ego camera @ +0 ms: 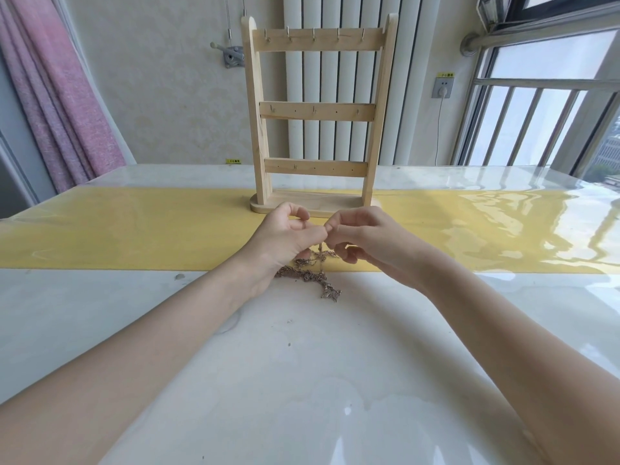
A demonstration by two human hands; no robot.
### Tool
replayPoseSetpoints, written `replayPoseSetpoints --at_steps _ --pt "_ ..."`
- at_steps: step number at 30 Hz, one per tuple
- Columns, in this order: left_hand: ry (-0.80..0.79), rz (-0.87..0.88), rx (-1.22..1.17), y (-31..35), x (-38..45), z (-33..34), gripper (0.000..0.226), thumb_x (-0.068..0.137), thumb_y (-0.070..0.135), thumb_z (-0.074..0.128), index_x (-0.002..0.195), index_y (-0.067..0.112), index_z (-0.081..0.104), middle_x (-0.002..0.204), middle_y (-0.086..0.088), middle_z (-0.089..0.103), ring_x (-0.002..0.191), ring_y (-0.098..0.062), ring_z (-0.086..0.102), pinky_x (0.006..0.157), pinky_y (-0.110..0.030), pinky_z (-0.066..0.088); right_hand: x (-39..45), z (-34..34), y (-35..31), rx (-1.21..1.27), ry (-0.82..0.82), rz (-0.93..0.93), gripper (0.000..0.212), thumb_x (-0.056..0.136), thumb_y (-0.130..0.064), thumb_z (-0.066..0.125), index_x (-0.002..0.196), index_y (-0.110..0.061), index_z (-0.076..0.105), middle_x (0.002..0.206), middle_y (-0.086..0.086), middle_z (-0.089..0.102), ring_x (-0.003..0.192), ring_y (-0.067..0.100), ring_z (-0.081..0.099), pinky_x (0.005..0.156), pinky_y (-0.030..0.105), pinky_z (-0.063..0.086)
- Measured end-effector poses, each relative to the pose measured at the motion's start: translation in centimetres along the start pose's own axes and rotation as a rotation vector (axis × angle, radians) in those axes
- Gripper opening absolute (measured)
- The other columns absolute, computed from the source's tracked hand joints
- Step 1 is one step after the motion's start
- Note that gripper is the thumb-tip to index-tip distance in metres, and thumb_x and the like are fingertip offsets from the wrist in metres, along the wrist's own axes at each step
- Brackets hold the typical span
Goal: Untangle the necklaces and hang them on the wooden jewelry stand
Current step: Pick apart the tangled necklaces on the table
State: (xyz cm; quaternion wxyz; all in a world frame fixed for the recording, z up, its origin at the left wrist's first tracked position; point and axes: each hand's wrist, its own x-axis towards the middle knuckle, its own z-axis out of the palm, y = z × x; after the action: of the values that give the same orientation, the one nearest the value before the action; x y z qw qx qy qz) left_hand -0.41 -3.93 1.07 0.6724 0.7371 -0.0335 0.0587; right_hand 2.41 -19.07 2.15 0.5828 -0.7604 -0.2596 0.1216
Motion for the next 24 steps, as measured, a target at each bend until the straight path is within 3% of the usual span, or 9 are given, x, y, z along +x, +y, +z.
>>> replayPoseSetpoints --at_steps 4,10,16,21,24 --pt "0.029 0.027 -0.039 -0.1 0.1 -0.3 0.033 0.059 0.017 0.060 0.086 0.019 0.041 0.057 0.011 0.051 0.047 -0.007 0.041 0.055 -0.020 0.039 0.1 0.0 0.3 0.093 0.046 0.042 0.021 0.087 0.000 0.056 0.067 -0.005 0.055 0.067 0.004 0.048 0.055 0.014 0.041 0.050 0.020 0.034" --pt "-0.002 -0.058 -0.242 0.0 0.5 -0.6 0.029 0.060 0.010 0.060 0.082 0.016 0.041 0.061 0.002 0.044 0.045 -0.007 0.036 0.042 -0.017 0.038 0.2 0.3 0.2 0.196 0.098 -0.075 0.016 0.084 0.005 0.065 0.078 -0.008 0.059 0.072 0.006 0.058 0.061 0.012 0.052 0.058 0.020 0.042" --pt "0.042 -0.002 -0.015 0.0 0.2 -0.5 0.035 0.062 0.017 0.062 0.089 0.018 0.041 0.051 0.013 0.049 0.045 -0.005 0.040 0.052 -0.020 0.040 0.3 0.9 0.1 0.045 0.132 -0.155 0.024 0.082 0.007 0.067 0.083 -0.013 0.054 0.065 -0.005 0.062 0.057 0.005 0.053 0.053 0.017 0.041" --pt "0.029 0.029 0.122 0.3 -0.2 -0.3 0.035 0.060 0.022 0.060 0.088 0.021 0.040 0.050 0.017 0.054 0.050 -0.010 0.041 0.060 -0.025 0.037 0.2 1.2 -0.1 -0.091 0.126 -0.214 0.031 0.078 0.014 0.061 0.082 -0.015 0.050 0.068 -0.001 0.057 0.062 0.017 0.046 0.061 0.026 0.043" --pt "0.037 0.015 0.132 0.3 -0.2 -0.2 0.036 0.056 0.025 0.057 0.088 0.021 0.041 0.045 0.017 0.052 0.046 -0.008 0.041 0.062 -0.027 0.038 0.2 1.3 -0.1 -0.132 0.116 -0.214 0.032 0.076 0.014 0.060 0.082 -0.015 0.048 0.069 -0.001 0.056 0.060 0.014 0.044 0.058 0.022 0.042"
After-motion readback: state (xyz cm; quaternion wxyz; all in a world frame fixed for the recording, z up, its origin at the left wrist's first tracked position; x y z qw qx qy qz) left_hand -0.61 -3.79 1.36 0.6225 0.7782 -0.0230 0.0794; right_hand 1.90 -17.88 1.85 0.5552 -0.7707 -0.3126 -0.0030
